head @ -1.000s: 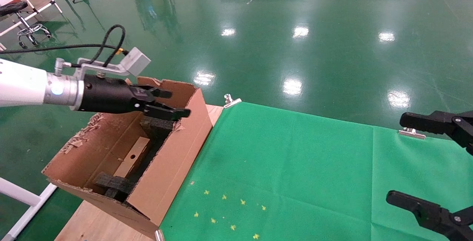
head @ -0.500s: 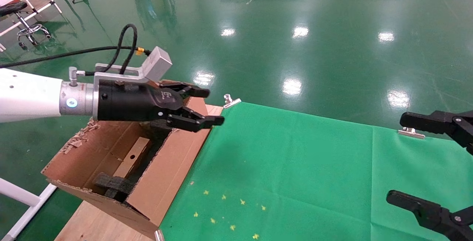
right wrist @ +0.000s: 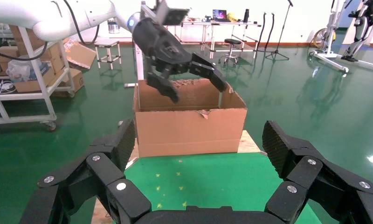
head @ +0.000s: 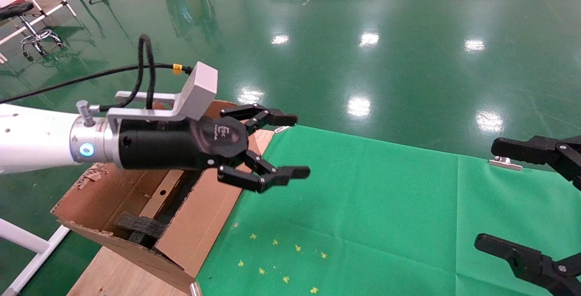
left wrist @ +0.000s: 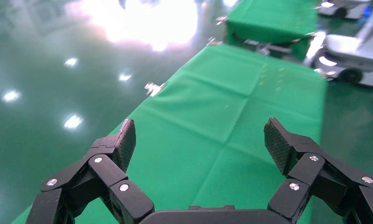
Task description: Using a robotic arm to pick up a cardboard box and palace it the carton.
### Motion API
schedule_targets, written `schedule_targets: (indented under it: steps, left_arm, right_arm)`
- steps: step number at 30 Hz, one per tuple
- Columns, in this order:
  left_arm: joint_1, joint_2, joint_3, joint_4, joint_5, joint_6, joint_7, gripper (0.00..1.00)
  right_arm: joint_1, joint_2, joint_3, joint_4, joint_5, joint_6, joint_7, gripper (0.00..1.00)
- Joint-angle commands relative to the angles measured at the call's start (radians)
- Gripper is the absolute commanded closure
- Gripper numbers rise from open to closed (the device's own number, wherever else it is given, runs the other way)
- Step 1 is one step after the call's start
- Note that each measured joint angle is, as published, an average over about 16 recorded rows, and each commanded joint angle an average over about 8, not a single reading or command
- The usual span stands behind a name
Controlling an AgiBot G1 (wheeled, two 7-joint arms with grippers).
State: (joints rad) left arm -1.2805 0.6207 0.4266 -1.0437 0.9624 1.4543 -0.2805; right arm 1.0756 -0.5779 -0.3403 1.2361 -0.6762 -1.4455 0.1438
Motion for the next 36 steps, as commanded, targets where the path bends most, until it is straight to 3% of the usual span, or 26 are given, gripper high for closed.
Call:
schedule_targets:
  steps: [1, 19, 36]
  left_arm:
    - [0.024, -0.001, -0.017, -0.028, -0.027, 0.005, 0.011, 0.00]
    - [0.220, -0.010, -0.157, -0.257, -0.248, 0.045, 0.097, 0.00]
    - [0.215, -0.010, -0.154, -0.251, -0.243, 0.044, 0.096, 0.00]
  right_arm:
    - [0.000, 0.000, 0.000, 0.000, 0.000, 0.000, 0.000, 0.00]
    - [0.000, 0.000, 0.000, 0.000, 0.000, 0.000, 0.000, 0.00]
    - [0.000, 0.000, 0.000, 0.000, 0.000, 0.000, 0.000, 0.00]
